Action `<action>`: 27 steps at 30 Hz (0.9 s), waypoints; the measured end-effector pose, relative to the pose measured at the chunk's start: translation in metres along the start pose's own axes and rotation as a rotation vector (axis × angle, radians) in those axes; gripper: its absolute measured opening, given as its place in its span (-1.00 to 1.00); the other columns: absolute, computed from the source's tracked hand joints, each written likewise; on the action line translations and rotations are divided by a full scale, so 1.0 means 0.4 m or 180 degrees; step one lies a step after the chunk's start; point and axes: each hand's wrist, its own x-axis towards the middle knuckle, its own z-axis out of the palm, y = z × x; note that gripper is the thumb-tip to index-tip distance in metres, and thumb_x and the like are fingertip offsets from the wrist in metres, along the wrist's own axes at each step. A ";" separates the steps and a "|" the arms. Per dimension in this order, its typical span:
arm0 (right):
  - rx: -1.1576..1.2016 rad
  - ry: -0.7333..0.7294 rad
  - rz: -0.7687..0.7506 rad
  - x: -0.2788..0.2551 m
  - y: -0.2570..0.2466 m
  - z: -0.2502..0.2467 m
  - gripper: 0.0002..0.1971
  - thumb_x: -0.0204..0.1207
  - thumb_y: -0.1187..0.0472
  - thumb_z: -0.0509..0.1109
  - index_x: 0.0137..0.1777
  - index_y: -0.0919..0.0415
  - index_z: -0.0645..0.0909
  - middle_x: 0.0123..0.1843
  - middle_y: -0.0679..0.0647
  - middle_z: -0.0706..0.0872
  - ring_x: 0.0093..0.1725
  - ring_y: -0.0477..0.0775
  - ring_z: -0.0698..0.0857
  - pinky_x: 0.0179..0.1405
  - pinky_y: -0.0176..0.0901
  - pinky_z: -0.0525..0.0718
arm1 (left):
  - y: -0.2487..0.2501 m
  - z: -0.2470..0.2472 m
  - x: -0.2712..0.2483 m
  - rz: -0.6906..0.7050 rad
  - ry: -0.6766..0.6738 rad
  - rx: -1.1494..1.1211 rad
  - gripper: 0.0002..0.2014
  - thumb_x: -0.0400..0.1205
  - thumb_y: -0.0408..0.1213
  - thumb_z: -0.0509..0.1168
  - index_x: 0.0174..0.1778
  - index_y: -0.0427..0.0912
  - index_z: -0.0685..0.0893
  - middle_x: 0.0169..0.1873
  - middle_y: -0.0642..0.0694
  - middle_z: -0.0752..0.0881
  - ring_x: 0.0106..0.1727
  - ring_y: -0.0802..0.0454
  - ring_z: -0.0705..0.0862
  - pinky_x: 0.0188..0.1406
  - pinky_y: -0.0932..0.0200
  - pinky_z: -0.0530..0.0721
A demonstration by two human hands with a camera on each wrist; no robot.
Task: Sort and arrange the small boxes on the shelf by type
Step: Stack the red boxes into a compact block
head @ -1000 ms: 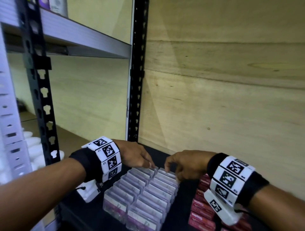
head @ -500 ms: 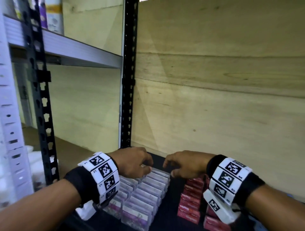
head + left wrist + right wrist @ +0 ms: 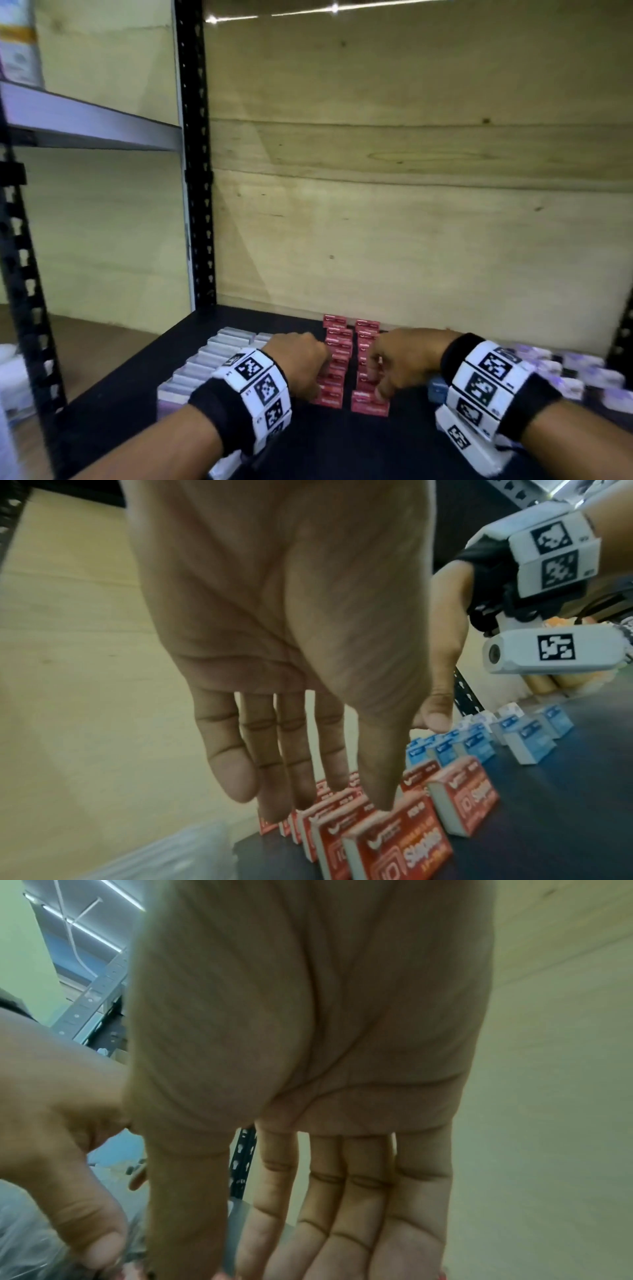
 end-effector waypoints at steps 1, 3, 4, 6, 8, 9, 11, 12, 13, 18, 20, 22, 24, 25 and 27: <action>-0.0015 -0.0005 0.0016 -0.008 0.000 0.015 -0.79 0.44 -0.01 0.57 0.05 -0.09 0.70 -0.20 -0.23 0.61 -0.14 -0.10 0.60 -0.12 -0.19 0.55 | 0.007 0.005 0.001 -0.0017 -0.0055 0.0047 -0.67 0.59 -0.04 0.39 0.24 -0.04 0.63 0.20 -0.12 0.68 0.18 -0.17 0.69 0.06 0.02 0.60; -0.0054 0.0005 0.0077 -0.019 -0.004 0.040 -0.80 0.49 0.02 0.53 0.08 -0.01 0.72 -0.15 -0.18 0.65 -0.11 -0.06 0.60 -0.11 -0.17 0.55 | 0.012 0.016 0.007 -0.0046 -0.0148 0.0058 -0.69 0.61 -0.07 0.37 0.25 -0.07 0.66 0.21 -0.16 0.68 0.19 -0.19 0.69 0.12 -0.02 0.64; -0.0067 0.0022 0.0097 -0.020 -0.008 0.049 -0.80 0.52 0.03 0.51 0.09 0.03 0.72 -0.08 -0.11 0.70 -0.10 -0.04 0.61 -0.11 -0.16 0.55 | 0.010 0.022 0.009 -0.0076 -0.0193 0.0019 -0.71 0.62 -0.11 0.37 0.24 -0.07 0.67 0.22 -0.17 0.68 0.20 -0.20 0.69 0.14 -0.04 0.66; -0.0047 0.0095 0.0133 -0.032 -0.013 0.065 -0.80 0.57 0.05 0.46 0.12 0.08 0.72 0.10 0.00 0.74 -0.06 0.01 0.61 -0.09 -0.15 0.56 | 0.015 0.029 0.009 -0.0072 -0.0230 -0.0016 -0.74 0.64 -0.19 0.35 0.24 -0.08 0.68 0.23 -0.18 0.68 0.21 -0.20 0.69 0.18 -0.06 0.67; -0.0087 0.0184 0.0138 -0.042 -0.019 0.076 -0.82 0.60 0.08 0.42 0.13 0.10 0.70 0.15 0.05 0.74 -0.05 0.05 0.60 -0.07 -0.15 0.54 | 0.019 0.034 0.007 -0.0036 -0.0224 -0.0014 -0.74 0.65 -0.23 0.32 0.25 -0.12 0.68 0.22 -0.19 0.69 0.20 -0.20 0.70 0.19 -0.07 0.67; -0.0108 0.0218 0.0152 -0.048 -0.021 0.079 -0.83 0.60 0.09 0.42 0.13 0.10 0.70 0.14 0.06 0.73 -0.05 0.06 0.60 -0.08 -0.15 0.53 | 0.020 0.034 0.003 -0.0021 -0.0206 -0.0012 -0.74 0.65 -0.22 0.32 0.24 -0.13 0.67 0.20 -0.19 0.70 0.19 -0.19 0.70 0.17 -0.06 0.67; -0.0107 0.0251 0.0210 -0.066 -0.022 0.084 -0.85 0.60 0.11 0.40 0.10 0.09 0.70 0.07 0.03 0.71 -0.05 0.07 0.61 -0.11 -0.13 0.52 | 0.023 0.039 -0.009 -0.0013 -0.0131 -0.0077 -0.76 0.65 -0.23 0.30 0.22 -0.12 0.68 0.17 -0.17 0.71 0.16 -0.17 0.71 0.15 -0.05 0.68; -0.0101 0.0288 0.0235 -0.077 -0.023 0.085 -0.86 0.60 0.12 0.39 0.10 0.08 0.70 0.03 0.01 0.70 -0.05 0.07 0.62 -0.13 -0.12 0.53 | 0.022 0.043 -0.016 -0.0021 -0.0055 -0.0144 -0.76 0.65 -0.25 0.27 0.21 -0.12 0.68 0.16 -0.17 0.71 0.16 -0.17 0.71 0.15 -0.05 0.69; -0.0105 0.0340 0.0264 -0.092 -0.024 0.089 -0.86 0.61 0.12 0.36 0.10 0.08 0.69 0.01 0.00 0.69 -0.03 0.08 0.64 -0.13 -0.10 0.55 | 0.024 0.052 -0.026 -0.0033 0.0024 -0.0240 -0.76 0.64 -0.26 0.25 0.21 -0.12 0.67 0.15 -0.17 0.71 0.16 -0.17 0.71 0.14 -0.06 0.69; -0.0105 0.0743 0.0446 -0.176 -0.042 0.119 -0.83 0.66 0.01 0.24 0.10 0.01 0.62 0.05 0.00 0.72 0.03 0.12 0.68 -0.09 -0.07 0.59 | 0.051 0.114 -0.093 0.0044 0.0570 -0.0991 -0.84 0.66 -0.18 0.22 0.13 -0.05 0.58 0.15 -0.10 0.69 0.18 -0.16 0.68 0.17 -0.08 0.65; 0.0019 0.0971 0.0507 -0.208 -0.043 0.148 -0.83 0.64 -0.04 0.24 0.10 -0.04 0.59 0.04 -0.03 0.71 0.05 0.13 0.67 -0.04 -0.04 0.62 | 0.069 0.142 -0.123 0.0001 0.0894 -0.1331 -0.84 0.69 -0.14 0.20 0.16 0.01 0.57 0.15 -0.01 0.65 0.19 -0.11 0.66 0.18 -0.03 0.62; 0.0293 0.1218 0.0597 -0.236 -0.041 0.190 -0.83 0.62 -0.08 0.25 0.09 -0.08 0.57 -0.01 -0.09 0.71 0.06 0.10 0.68 0.00 -0.02 0.65 | 0.083 0.175 -0.154 0.0006 0.1195 -0.1558 -0.83 0.72 -0.13 0.18 0.20 0.05 0.57 0.12 0.05 0.61 0.18 -0.03 0.65 0.17 0.04 0.57; 0.0590 0.1438 0.0659 -0.258 -0.038 0.235 -0.83 0.59 -0.12 0.27 0.06 -0.11 0.56 -0.10 -0.16 0.71 0.03 0.04 0.69 0.03 -0.01 0.66 | 0.091 0.213 -0.182 0.0042 0.1452 -0.1782 -0.83 0.73 -0.16 0.18 0.21 0.06 0.57 0.08 0.11 0.60 0.14 0.06 0.63 0.15 0.13 0.53; 0.0730 0.1521 0.0649 -0.264 -0.036 0.256 -0.84 0.58 -0.13 0.28 0.04 -0.12 0.56 -0.15 -0.18 0.71 0.00 -0.01 0.68 0.03 -0.01 0.66 | 0.091 0.232 -0.193 0.0066 0.1539 -0.1906 -0.85 0.72 -0.17 0.19 0.18 0.07 0.57 0.04 0.13 0.59 0.10 0.09 0.63 0.12 0.16 0.53; 0.1065 0.1644 0.0539 -0.266 -0.033 0.294 -0.85 0.56 -0.13 0.33 0.01 -0.13 0.58 -0.23 -0.21 0.70 -0.12 -0.13 0.67 -0.02 -0.04 0.67 | 0.087 0.266 -0.201 0.0130 0.1676 -0.2122 -0.87 0.71 -0.20 0.23 0.13 0.08 0.59 -0.03 0.16 0.59 0.04 0.12 0.63 0.08 0.17 0.55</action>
